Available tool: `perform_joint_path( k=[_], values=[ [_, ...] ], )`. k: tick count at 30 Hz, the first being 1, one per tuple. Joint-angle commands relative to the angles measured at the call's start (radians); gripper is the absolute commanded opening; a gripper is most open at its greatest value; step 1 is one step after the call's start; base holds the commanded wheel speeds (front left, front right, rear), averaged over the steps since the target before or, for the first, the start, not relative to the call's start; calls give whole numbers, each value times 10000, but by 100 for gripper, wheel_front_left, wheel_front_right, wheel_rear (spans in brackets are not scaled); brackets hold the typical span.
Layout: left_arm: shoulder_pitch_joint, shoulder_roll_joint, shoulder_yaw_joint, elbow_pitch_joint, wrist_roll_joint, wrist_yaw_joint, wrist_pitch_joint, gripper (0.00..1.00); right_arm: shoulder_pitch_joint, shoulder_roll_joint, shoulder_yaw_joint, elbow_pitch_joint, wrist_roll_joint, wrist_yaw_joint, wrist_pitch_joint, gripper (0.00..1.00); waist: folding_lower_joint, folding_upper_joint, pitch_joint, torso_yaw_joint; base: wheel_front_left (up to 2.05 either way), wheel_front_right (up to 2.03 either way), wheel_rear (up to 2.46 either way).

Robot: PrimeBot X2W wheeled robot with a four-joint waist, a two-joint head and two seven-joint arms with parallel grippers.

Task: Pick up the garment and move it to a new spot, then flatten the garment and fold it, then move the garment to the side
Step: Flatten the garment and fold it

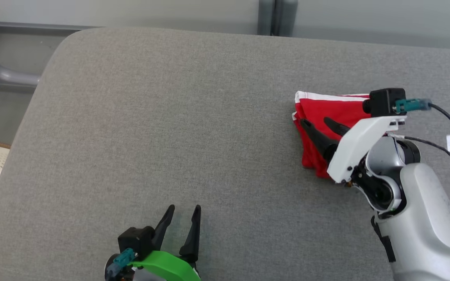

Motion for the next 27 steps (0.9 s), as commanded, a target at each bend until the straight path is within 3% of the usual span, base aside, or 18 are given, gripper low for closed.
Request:
perform_joint_path(
  k=[1, 6, 11, 15, 20, 27],
  values=[
    [166, 148, 123, -8, 130, -32, -3, 100, 392, -43, 60, -290, 69, 2, -449, 100, 0, 0, -466, -344, 0, 0, 0],
    [700, 367, 846, -529, 275, 164, -3, 100, 1628, -913, 155, -893, -1074, 2, -3105, 100, 0, 0, -1125, -840, 0, 0, 0],
    [1603, 397, 1855, -1434, 842, 179, -3, 100, 2901, -1609, -208, -242, -2329, 1, -5983, 100, 0, 0, -1790, -1256, 0, 0, 0],
    [2188, 251, 2589, -2024, 1332, 3, -2, 100, 3681, -1641, -673, 634, -2759, 2, -7824, 100, 0, 0, -2091, -1399, 0, 0, 0],
    [2618, 64, 3476, -2502, 1912, -280, -2, 100, 4402, -1572, -1258, 1165, -3284, -1, -8426, 100, 0, 0, -2343, -1464, 0, 0, 0],
    [2961, -86, 4268, -2764, 2466, -667, -3, 100, 5186, -1141, -1793, 78, -3806, -2, -8422, 100, 0, 0, -2377, -1605, 0, 0, 0]
  ],
)
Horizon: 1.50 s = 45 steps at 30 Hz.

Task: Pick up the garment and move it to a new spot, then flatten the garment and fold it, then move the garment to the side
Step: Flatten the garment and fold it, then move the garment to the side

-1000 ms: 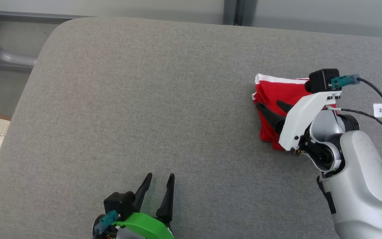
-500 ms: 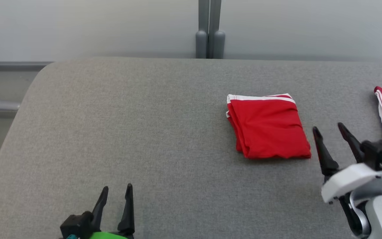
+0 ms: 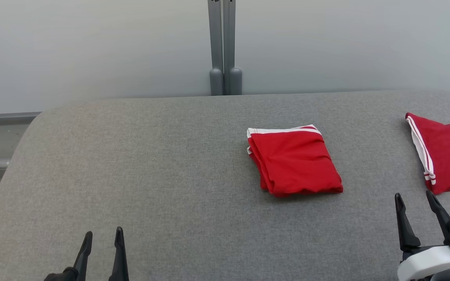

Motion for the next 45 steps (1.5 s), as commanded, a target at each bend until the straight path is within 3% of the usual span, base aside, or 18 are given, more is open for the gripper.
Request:
perform_joint_path(
  k=[1, 13, 18, 20, 25, 28, 35, 42, 43, 44, 45],
  values=[
    [134, -27, 55, -31, 124, -97, -2, 100, 97, 15, 4, -117, -18, -8, -20, 100, 1, 0, -11, -51, 0, 0, 0],
    [-31, -34, -129, 43, 145, -267, -3, 100, -50, 84, -50, -128, 121, -7, -24, 100, 1, 0, 159, -31, 0, 0, 0],
    [-263, -32, -327, 90, 219, -301, -3, 100, -1092, 70, 193, 1105, 944, -7, 100, 100, 1, 0, 487, 88, 0, 0, 0],
    [-462, -32, -444, 63, 188, -319, -2, 100, -1906, 128, 324, 1526, 1489, 0, 861, 100, 1, 0, 879, 187, 0, 0, 0],
    [-1147, -33, -1036, 246, 26, -332, -3, 100, -4125, 72, 631, 2641, 2885, -13, 4325, 100, 1, 0, 1757, 660, 0, 0, 0],
    [-1464, -19, -1307, 390, -152, -296, -3, 100, -5168, 37, 550, 3287, 3055, -3, 5703, 100, 1, 0, 2066, 987, 0, 0, 0],
    [-1965, -24, -2049, 493, -549, -140, -3, 100, -6541, -266, 10, 4781, 2675, -3, 6730, 100, 1, 0, 2554, 1941, 0, 0, 0],
    [-2098, -26, -2184, 413, -658, 10, -3, 100, -7096, -177, -86, 5915, 2802, -3, 7280, 100, 1, 0, 2771, 2136, 0, 0, 0],
    [-2090, -24, -2151, 409, -652, 13, -3, 100, -7100, -156, -42, 5932, 2893, -3, 7279, 27, 1, 0, 2777, 2087, 0, 0, 0],
    [-2074, -24, -2094, 393, -620, 29, -3, 100, -7119, -131, -26, 5950, 3038, -3, 7279, 0, 1, 0, 2797, 1977, 0, 0, 0],
    [-2085, -26, -2079, 382, -601, 24, -2, 100, -7140, -136, 43, 5904, 3152, -3, 7327, 0, 1, 0, 2820, 1893, 0, 0, 0]
  ],
)
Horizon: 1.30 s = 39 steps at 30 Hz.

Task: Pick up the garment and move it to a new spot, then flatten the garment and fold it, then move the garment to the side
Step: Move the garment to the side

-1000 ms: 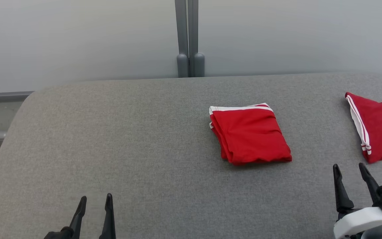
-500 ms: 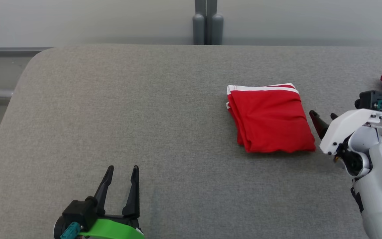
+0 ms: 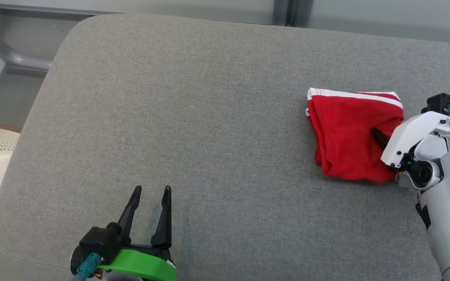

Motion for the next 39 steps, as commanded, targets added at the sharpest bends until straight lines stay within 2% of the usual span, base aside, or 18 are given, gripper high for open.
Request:
perform_joint_path(
  k=[1, 9, 15, 21, 30, 32, 33, 36, 39],
  values=[
    [-191, 22, 53, -30, 58, 12, -2, 100, 1, -11, 129, -38, 229, 2, 104, 0, 0, 0, 98, -241, 0, 0, 0],
    [-346, 27, 363, -141, 272, -112, -3, 100, -390, -1174, 789, -1449, 855, 1, 392, 0, 0, 0, 364, -1596, 0, 0, 0],
    [-777, 27, 331, -193, 346, -240, -2, 100, -804, -2421, 516, -2455, 845, 1, 1062, 0, 0, 0, 849, -2173, 0, 0, 0],
    [-1129, 28, 199, -141, 416, -292, -3, 100, -1148, -3377, -290, -2617, 282, 1, 1739, 0, 0, 0, 1416, -2217, 0, 0, 0],
    [-1318, 28, 329, 24, 573, -360, -3, 100, -1375, -4158, -1105, -2271, -980, -1, 2057, 0, 0, 0, 1885, -1997, 0, 0, 0],
    [-1332, 28, 354, 38, 583, -378, -3, 100, -1314, -4292, -1255, -2082, -1542, -1, 1833, 44, 0, 0, 1908, -1964, 0, 0, 0],
    [-1328, 26, 354, 61, 584, -387, -3, 100, -1249, -4366, -1353, -1996, -1936, -1, 1619, 100, 0, 0, 1895, -1947, 0, 0, 0],
    [-1356, 26, 350, 83, 536, -400, -2, 100, -1152, -4292, -2000, -1673, -3094, -1, 1069, 100, 0, 0, 1822, -1913, 0, 0, 0],
    [-1281, 28, 411, 109, 446, -405, -3, 100, -956, -4136, -2162, -1575, -3873, -1, 774, 100, 0, 0, 1653, -1932, 0, 0, 0]
  ],
)
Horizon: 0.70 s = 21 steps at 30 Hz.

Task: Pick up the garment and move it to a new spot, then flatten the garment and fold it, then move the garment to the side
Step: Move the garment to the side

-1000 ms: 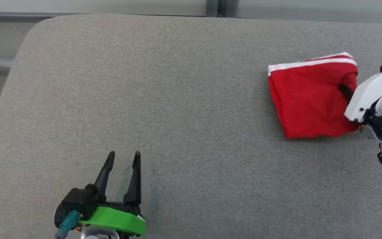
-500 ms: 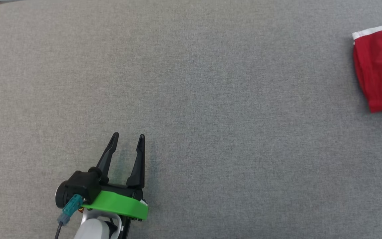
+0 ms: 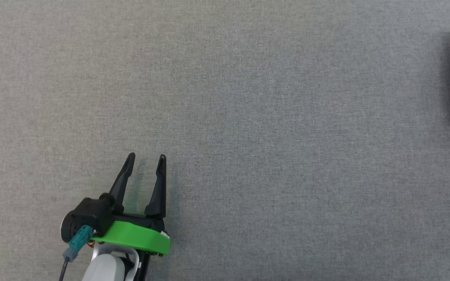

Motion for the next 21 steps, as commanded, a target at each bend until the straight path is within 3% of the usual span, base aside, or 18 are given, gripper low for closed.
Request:
perform_joint_path(
  k=[1, 10, 21],
  values=[
    [-36, 34, 69, 8, -78, -31, -3, 100, 162, 48, -30, -42, -202, -8, -208, 100, -1, 0, -163, -33, 0, 0, 0],
    [675, 35, 659, 277, -443, 273, -3, 100, 1137, 834, 579, -1462, 42, -10, -2628, 100, -1, 0, -1393, -338, 0, 0, 0],
    [1971, 35, 1830, 410, 181, 903, -3, 100, 4375, 2709, 1580, -3083, 293, -10, -6356, 100, -1, 0, -3507, -368, 0, 0, 0]
  ],
)
